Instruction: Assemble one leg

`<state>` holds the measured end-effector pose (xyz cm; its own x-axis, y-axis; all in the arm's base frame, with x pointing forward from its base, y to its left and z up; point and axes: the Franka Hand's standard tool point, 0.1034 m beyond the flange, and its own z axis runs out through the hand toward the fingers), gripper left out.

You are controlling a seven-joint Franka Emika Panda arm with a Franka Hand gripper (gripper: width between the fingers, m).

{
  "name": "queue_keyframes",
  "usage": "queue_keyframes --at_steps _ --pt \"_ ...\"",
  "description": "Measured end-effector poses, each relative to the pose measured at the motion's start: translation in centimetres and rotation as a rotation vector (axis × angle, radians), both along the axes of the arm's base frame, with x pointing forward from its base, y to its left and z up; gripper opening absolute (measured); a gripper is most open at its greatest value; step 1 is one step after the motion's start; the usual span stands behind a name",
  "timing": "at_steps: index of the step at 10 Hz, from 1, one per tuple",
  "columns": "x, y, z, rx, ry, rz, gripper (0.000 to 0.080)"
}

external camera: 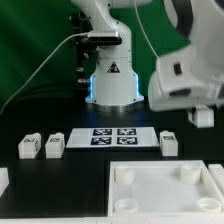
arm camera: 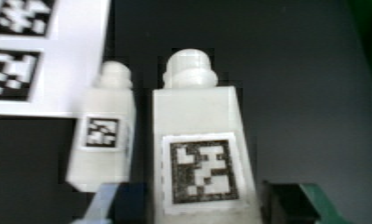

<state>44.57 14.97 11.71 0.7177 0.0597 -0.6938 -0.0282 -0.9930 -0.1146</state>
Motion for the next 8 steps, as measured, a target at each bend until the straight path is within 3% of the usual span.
queue_keyframes --at_steps 1,2,4,5,7,8 --pt "1.6 -0.4 2.1 -0.011 -0.150 -0.014 0.0291" --pt "1.1 -0.4 3.7 -0.027 -0.246 -0.027 0.0291" --pt "1.6 -0.5 2.9 -0.029 -0.416 -0.046 0.0291" --pt "2.2 -0.9 3.5 -0.021 -0.485 -0.039 0.0291" --pt "8.1 -4.1 7.4 0.023 -0.664 -0.010 0.0291" --pt "10.9 -4.5 8.3 0.031 -0.785 -0.032 0.0291"
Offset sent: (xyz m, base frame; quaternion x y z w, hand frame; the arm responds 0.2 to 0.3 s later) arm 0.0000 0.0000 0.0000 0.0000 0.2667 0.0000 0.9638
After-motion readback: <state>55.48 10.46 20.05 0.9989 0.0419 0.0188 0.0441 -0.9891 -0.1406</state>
